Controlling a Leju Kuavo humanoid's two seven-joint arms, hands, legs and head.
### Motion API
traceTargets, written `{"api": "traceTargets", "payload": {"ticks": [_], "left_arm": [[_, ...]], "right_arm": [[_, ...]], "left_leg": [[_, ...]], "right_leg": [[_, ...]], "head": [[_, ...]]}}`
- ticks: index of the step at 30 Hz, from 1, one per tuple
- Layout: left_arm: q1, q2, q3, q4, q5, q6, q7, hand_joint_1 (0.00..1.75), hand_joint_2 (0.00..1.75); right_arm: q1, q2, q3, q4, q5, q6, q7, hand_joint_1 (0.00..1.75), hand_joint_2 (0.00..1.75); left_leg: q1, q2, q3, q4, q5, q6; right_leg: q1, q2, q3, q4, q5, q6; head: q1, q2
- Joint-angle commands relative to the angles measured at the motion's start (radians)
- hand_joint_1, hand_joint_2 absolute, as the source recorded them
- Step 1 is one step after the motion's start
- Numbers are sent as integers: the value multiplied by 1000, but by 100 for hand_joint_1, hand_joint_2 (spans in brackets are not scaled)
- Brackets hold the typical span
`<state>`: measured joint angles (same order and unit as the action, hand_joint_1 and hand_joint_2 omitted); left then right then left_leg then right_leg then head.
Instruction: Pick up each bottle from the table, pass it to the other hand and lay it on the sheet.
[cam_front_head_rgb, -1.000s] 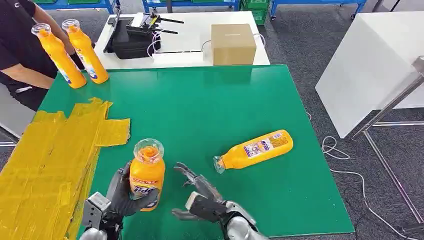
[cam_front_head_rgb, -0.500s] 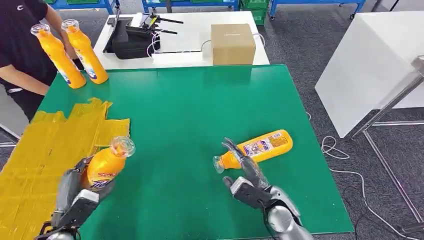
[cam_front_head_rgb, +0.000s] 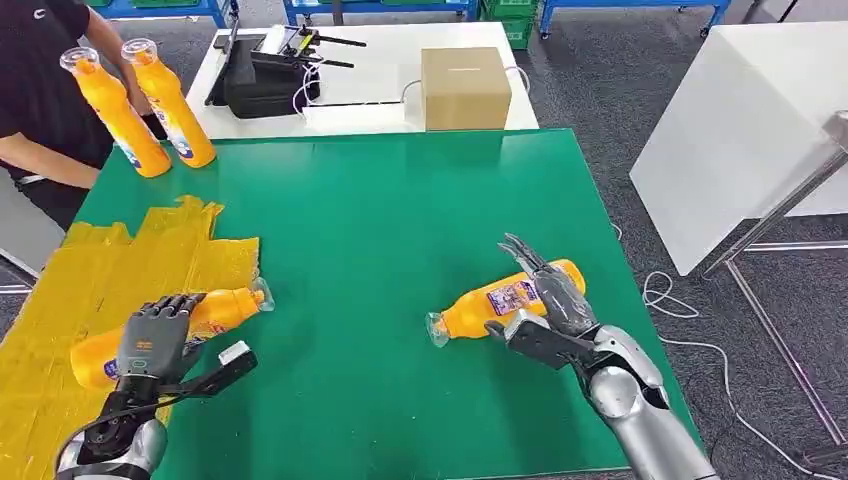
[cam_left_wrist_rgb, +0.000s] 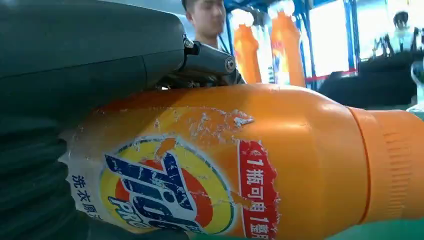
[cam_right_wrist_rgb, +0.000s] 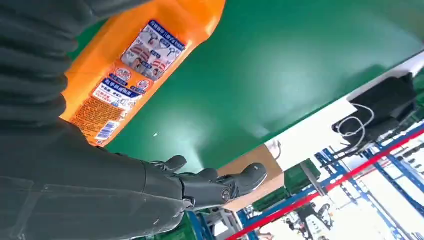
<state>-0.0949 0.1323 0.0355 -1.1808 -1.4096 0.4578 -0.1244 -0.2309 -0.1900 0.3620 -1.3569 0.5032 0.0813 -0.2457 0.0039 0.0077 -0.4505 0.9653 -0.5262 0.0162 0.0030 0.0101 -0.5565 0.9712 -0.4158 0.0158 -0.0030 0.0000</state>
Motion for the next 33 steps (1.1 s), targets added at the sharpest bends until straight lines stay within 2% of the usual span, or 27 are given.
{"api": "traceTargets", "payload": {"ticks": [1,5,6,7,12,15,18,23,28,30,33], "left_arm": [[-138,38,-81,409,-19,-25,-15,175,175],[-161,39,-93,473,-37,-4,-9,175,175],[-171,41,-102,489,-45,12,-2,61,175],[-180,39,-102,503,-48,0,7,0,0],[-195,34,-98,505,-23,24,-12,0,0],[-188,36,-86,470,61,61,-94,0,0],[-189,42,-75,451,118,68,-129,0,0],[-190,44,-74,448,125,65,-133,0,0],[-164,22,-22,384,304,54,-259,0,0],[-130,3,10,309,415,15,-338,0,0],[-82,-26,29,191,494,-33,-386,0,0]], "right_arm": [[-116,-41,37,163,4,25,11,0,175],[-125,-39,40,188,5,28,5,0,175],[-125,-40,43,191,5,28,4,0,175],[-127,-45,49,194,8,28,4,0,175],[-164,-112,89,241,47,53,28,0,175],[-210,-194,156,301,73,127,59,0,175],[-248,-232,216,363,93,148,73,0,175],[-250,-228,225,372,94,146,74,0,175],[-289,-247,300,409,133,150,116,0,175],[-318,-223,315,460,150,133,122,0,175],[-358,-165,332,539,206,93,142,0,175]], "left_leg": [[0,-1,2,-2,0,0],[-1,-3,1,-2,2,0],[-2,-5,1,-2,2,0],[-2,-6,1,-2,2,0],[-3,-10,-1,-2,6,2],[-3,-10,-2,-1,8,1],[-3,-11,-1,0,9,1],[-2,-10,-1,-1,9,0],[-2,-10,-3,-1,9,0],[-2,-9,-4,0,9,0],[-2,-8,-3,0,9,0]], "right_leg": [[0,-1,1,-1,0,1],[-1,-3,1,-2,1,1],[-2,-5,3,-2,1,1],[-3,-6,3,-2,2,0],[-4,-10,3,-2,3,0],[-4,-11,3,-2,4,1],[-4,-11,4,-1,5,-1],[-3,-10,4,-1,5,0],[-4,-10,1,-1,5,-1],[-3,-10,0,-1,6,0],[-3,-9,1,-1,6,0]], "head": [[-1,0],[0,0],[0,0],[0,0],[-1,0],[-2,0],[-1,0],[-1,0],[-1,0],[-1,0],[-1,0]]}}
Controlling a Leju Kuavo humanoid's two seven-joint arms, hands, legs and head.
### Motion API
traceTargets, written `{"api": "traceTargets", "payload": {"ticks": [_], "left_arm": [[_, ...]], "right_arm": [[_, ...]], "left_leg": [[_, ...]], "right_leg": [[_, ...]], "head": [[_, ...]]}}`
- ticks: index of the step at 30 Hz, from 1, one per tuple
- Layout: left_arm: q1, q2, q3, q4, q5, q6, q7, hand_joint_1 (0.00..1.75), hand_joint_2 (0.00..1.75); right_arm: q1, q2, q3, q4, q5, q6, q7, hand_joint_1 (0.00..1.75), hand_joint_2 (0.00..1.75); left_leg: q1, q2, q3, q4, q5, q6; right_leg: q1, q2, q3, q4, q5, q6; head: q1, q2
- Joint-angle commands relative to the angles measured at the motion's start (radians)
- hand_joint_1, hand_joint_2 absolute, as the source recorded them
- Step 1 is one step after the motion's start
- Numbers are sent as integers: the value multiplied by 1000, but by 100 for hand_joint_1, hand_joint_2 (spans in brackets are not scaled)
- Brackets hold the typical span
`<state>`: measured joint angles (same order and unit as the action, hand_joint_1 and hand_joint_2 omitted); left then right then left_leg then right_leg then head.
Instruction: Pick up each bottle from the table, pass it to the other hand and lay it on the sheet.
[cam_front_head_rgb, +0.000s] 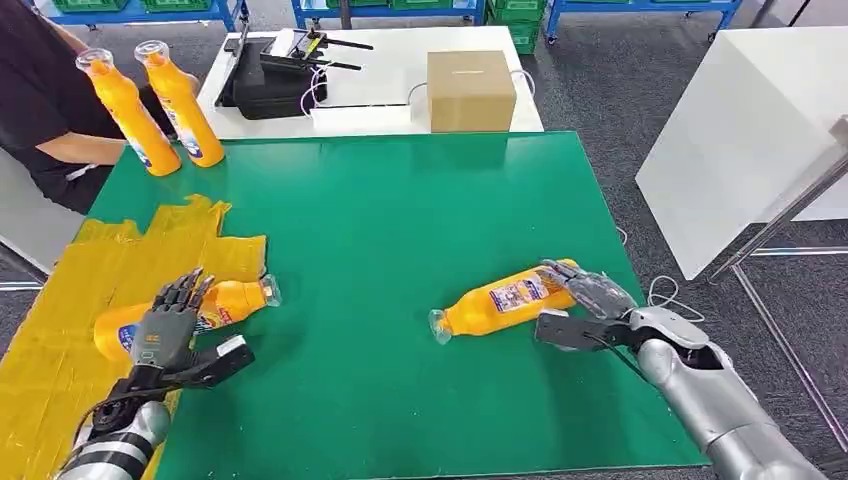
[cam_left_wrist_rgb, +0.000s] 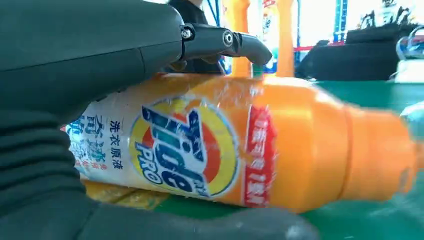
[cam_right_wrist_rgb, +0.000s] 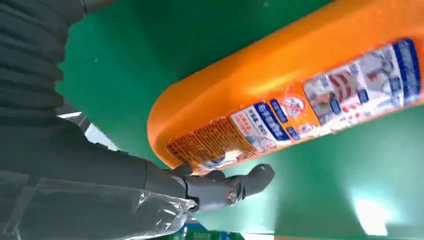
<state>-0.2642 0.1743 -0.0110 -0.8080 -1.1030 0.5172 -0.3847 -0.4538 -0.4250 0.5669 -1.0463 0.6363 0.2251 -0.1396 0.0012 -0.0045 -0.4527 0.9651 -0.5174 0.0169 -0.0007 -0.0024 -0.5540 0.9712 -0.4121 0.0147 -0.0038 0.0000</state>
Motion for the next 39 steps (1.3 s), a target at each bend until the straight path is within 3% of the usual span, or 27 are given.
{"api": "traceTargets", "payload": {"ticks": [1,12,18,24,39], "left_arm": [[105,-82,72,-232,195,-102,-128,0,0],[113,-88,66,-258,221,-119,-145,0,0],[164,-147,-4,-430,293,-217,-161,0,0],[191,-157,-56,-516,326,-253,-162,0,0],[197,-152,-57,-515,323,-256,-154,0,0]], "right_arm": [[-151,97,131,262,90,-62,40,0,175],[-158,110,131,283,100,-73,38,0,175],[-218,254,158,460,197,-115,65,0,175],[-213,326,189,553,255,-146,75,0,175],[-223,328,190,566,278,-145,79,0,175]], "left_leg": [[1,4,-2,-1,1,-1],[1,2,-1,0,0,-1],[1,6,-2,0,0,-1],[2,4,-1,-1,0,-1],[2,2,-2,-1,1,-1]], "right_leg": [[1,4,-3,-2,3,1],[1,2,-2,-1,1,0],[1,5,-4,-1,2,1],[2,4,-3,-2,2,0],[4,2,-3,-3,2,1]], "head": [[0,0],[0,0],[0,0],[0,0],[0,0]]}}
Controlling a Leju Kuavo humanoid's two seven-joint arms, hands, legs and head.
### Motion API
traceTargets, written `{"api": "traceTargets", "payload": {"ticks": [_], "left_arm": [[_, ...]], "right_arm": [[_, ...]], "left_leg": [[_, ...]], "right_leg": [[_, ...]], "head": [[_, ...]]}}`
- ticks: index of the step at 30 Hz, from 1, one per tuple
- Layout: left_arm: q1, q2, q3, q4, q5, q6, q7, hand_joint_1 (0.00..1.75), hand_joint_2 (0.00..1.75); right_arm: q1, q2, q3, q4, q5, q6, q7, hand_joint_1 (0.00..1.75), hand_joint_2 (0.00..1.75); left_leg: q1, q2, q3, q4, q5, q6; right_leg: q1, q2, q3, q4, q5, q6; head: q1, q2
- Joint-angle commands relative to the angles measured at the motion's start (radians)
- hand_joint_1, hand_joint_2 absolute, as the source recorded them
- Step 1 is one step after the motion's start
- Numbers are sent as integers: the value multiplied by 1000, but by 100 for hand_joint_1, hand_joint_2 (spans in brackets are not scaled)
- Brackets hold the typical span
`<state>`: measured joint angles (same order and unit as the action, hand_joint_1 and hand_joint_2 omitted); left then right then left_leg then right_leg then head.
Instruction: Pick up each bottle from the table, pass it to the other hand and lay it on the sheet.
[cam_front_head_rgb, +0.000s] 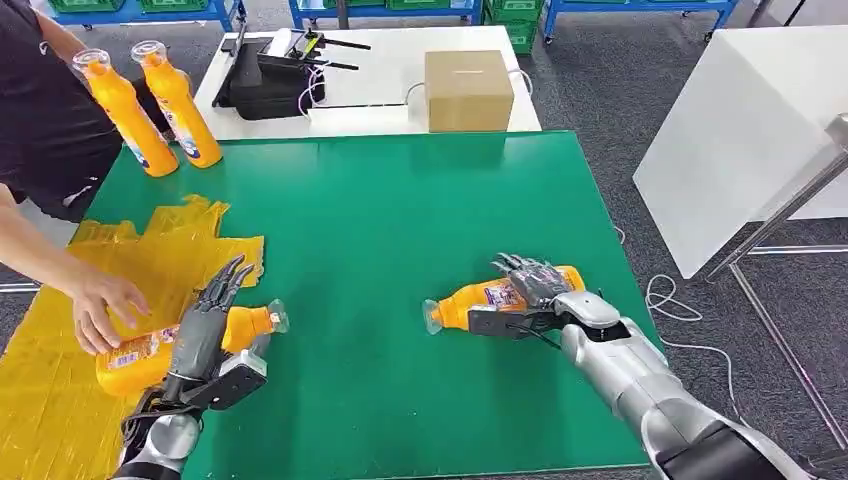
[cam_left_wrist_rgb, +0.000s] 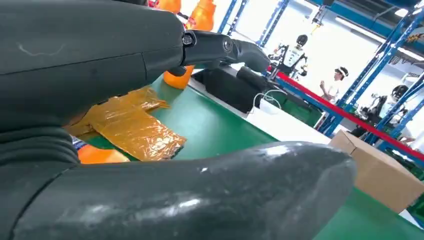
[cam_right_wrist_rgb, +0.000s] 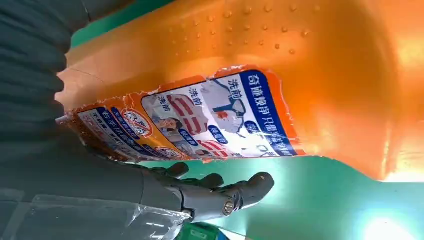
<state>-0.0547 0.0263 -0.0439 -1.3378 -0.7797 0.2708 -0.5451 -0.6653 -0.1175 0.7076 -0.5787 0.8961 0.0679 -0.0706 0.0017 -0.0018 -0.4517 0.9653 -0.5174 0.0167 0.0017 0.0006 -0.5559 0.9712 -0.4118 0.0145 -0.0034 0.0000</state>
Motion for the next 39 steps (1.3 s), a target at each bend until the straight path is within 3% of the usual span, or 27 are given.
{"api": "traceTargets", "payload": {"ticks": [1,8,15,18,25,39], "left_arm": [[-13,-4,-24,16,0,-10,6,0,0],[-34,-9,-32,28,4,-14,8,0,0],[-52,-7,-41,48,16,-9,10,0,0],[-26,-3,-29,28,23,-2,13,0,0],[3,-3,-6,-1,29,2,12,0,0],[17,-6,10,-10,45,-14,4,0,0]], "right_arm": [[-12,22,57,104,28,16,15,0,175],[-20,37,82,160,80,41,39,0,175],[-14,-21,109,187,115,96,39,0,175],[-31,-55,70,135,89,60,25,0,175],[-60,-145,63,41,75,122,-8,0,175],[-20,-165,62,4,61,120,-2,0,175]], "left_leg": [[1,0,0,0,0,-1],[1,1,0,-1,1,-1],[2,-2,2,-1,3,-1],[0,-1,6,0,1,0],[0,0,4,1,0,0],[-1,1,2,0,0,0]], "right_leg": [[0,0,0,-1,0,0],[1,-1,0,-2,1,1],[2,-3,3,-4,2,1],[1,-1,7,-2,0,1],[-1,0,5,-1,1,1],[-2,1,3,-2,1,2]], "head": [[0,0],[0,0],[0,0],[0,0],[0,0],[0,0]]}}
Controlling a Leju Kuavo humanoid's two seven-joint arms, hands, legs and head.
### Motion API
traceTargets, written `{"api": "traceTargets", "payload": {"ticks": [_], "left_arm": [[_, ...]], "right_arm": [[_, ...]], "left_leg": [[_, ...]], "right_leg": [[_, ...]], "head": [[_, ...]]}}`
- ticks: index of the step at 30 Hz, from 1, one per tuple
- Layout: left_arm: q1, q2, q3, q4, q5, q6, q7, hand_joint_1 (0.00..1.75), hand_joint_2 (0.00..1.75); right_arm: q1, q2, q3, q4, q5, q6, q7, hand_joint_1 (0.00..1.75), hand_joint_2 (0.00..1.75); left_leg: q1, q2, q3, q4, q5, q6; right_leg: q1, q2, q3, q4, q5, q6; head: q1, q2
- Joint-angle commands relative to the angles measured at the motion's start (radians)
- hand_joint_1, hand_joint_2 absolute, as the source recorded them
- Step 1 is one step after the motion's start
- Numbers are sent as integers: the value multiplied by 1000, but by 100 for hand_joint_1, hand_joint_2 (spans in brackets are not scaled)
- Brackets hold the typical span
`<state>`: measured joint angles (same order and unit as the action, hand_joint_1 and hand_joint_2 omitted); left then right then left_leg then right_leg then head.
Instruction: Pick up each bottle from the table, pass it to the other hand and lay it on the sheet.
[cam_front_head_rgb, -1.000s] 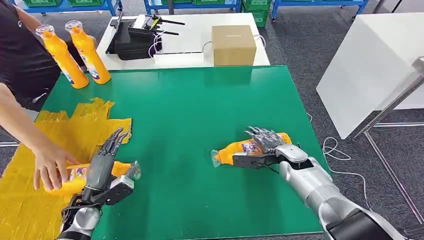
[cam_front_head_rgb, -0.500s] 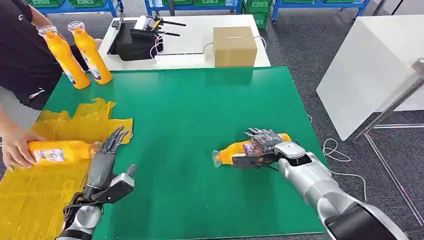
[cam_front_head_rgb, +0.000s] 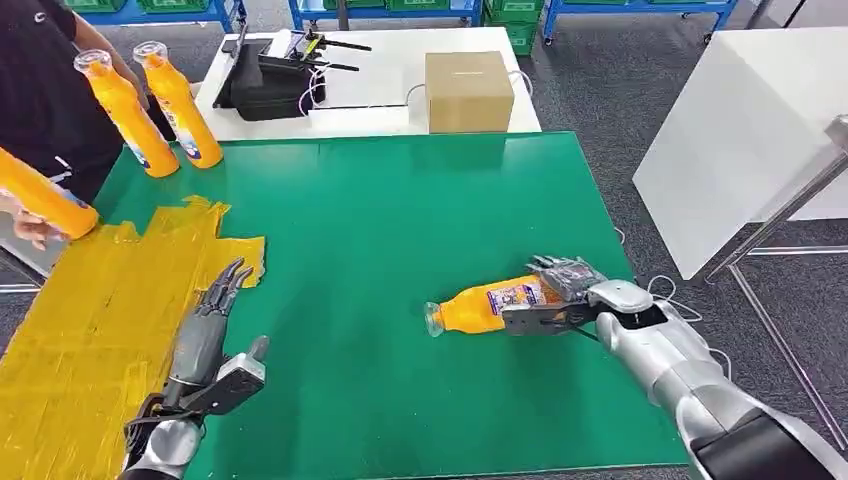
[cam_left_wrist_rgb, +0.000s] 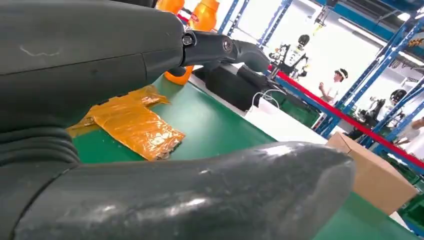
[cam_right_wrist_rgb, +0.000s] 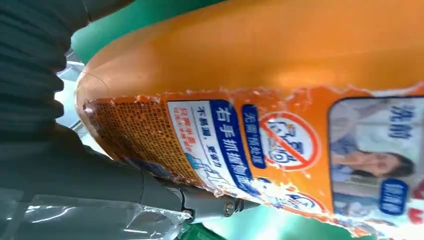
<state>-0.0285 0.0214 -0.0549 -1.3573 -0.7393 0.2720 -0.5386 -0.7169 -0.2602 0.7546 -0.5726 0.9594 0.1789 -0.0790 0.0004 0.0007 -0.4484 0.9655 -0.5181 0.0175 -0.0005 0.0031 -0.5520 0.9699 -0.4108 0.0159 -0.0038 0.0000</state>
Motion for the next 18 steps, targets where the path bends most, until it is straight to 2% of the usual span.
{"api": "traceTargets", "payload": {"ticks": [1,10,11,12,18], "left_arm": [[-10,-1,21,10,5,-15,-3,0,0],[-24,-2,12,20,8,-27,-6,0,0],[-29,-4,9,25,8,-28,-6,0,0],[-34,-4,5,31,8,-28,-6,0,0],[-41,-1,-2,37,8,-29,-6,0,0]], "right_arm": [[33,-22,15,-2,-2,8,6,0,175],[58,17,31,43,8,15,12,0,175],[70,28,33,52,9,11,13,12,175],[81,41,40,66,14,9,15,175,175],[108,63,43,85,14,-12,16,175,175]], "left_leg": [[1,-2,-3,0,1,-1],[2,-1,-1,0,0,-1],[3,-1,-4,-1,2,-1],[2,-1,-1,-1,1,-1],[3,4,3,-2,0,-2]], "right_leg": [[1,-2,-2,-2,1,0],[1,-1,0,-1,1,0],[3,-2,-2,-4,3,0],[2,-2,0,-2,1,0],[3,3,3,-3,2,0]], "head": [[0,0],[0,0],[0,0],[0,0],[0,0]]}}
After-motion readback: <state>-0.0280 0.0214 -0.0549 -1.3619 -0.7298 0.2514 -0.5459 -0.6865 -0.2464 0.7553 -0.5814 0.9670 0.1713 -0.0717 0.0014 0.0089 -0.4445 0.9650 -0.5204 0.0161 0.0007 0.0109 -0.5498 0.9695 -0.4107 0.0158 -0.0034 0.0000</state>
